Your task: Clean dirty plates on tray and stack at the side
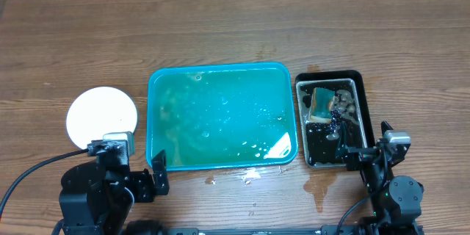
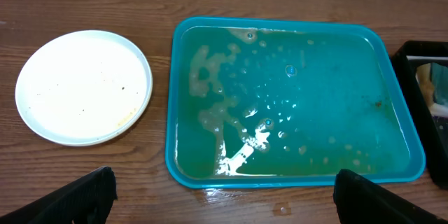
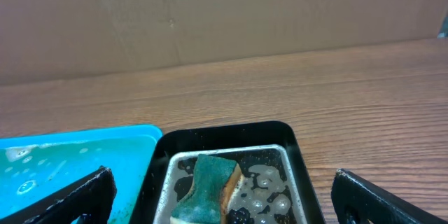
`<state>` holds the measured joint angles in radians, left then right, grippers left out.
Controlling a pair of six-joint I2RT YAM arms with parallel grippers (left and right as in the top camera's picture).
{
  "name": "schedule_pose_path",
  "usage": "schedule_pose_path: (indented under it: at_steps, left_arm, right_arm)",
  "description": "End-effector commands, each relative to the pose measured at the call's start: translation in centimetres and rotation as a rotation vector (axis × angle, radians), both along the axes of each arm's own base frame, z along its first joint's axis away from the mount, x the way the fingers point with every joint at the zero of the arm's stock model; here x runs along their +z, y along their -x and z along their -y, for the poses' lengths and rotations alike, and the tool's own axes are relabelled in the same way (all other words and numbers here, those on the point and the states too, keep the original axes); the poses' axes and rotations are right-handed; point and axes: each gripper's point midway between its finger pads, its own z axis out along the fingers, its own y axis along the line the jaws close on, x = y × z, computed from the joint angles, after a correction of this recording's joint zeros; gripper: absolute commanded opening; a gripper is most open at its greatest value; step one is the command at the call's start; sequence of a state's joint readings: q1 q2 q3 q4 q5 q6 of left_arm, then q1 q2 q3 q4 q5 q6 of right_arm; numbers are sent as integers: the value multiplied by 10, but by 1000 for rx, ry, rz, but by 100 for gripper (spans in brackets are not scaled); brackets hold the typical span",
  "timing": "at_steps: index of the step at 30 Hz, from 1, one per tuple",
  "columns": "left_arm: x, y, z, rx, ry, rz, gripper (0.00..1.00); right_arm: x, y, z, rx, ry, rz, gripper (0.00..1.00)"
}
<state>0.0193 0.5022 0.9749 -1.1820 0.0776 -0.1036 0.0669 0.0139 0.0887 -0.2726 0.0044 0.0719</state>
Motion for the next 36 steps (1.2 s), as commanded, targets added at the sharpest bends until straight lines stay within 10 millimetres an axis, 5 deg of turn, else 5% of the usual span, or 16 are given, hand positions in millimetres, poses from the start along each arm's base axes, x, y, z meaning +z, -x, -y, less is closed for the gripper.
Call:
schedule_pose_path:
  at_steps: [1,36]
  left_arm:
    - [0,0,-1,-5,-13,6,100]
    - [0,0,-1,-5,-13,6,100]
  right_arm:
    - [0,0,0,-4,-4,10,100]
    - [8,-2,7,-43,-2,53,100]
